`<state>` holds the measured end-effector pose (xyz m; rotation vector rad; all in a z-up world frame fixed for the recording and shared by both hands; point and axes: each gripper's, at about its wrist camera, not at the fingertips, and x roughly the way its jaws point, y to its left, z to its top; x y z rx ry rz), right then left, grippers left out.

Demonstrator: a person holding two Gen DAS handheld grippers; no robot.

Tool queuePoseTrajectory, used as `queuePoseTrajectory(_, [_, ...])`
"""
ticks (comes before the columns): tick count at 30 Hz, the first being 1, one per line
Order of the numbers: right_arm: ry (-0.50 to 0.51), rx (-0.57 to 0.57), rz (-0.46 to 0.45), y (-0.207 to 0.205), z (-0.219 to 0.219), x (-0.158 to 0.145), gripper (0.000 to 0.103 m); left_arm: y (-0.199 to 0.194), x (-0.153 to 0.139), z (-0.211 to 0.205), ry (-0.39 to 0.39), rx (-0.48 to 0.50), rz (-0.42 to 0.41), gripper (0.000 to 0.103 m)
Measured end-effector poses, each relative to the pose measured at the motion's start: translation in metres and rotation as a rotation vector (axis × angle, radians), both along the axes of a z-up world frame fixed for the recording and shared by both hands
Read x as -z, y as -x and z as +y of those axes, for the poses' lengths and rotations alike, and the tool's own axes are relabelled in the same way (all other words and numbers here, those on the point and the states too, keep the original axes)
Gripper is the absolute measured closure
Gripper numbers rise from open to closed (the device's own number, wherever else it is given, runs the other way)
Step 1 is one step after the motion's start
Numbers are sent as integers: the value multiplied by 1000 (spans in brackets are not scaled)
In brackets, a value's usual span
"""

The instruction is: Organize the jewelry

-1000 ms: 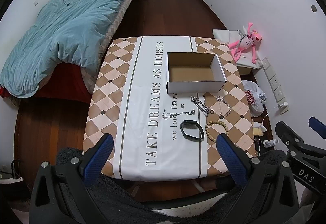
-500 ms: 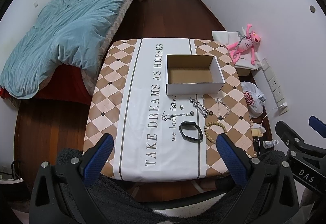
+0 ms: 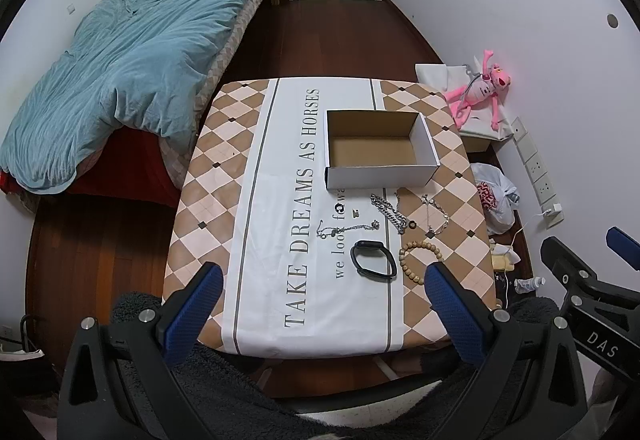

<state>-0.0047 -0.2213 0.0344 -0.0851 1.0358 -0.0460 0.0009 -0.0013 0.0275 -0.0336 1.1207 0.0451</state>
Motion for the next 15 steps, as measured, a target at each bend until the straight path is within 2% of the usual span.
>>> queuePoseTrajectory(15, [-1,2,-1,1,1,1,0,0,-3,-2,2,-1,-1,0])
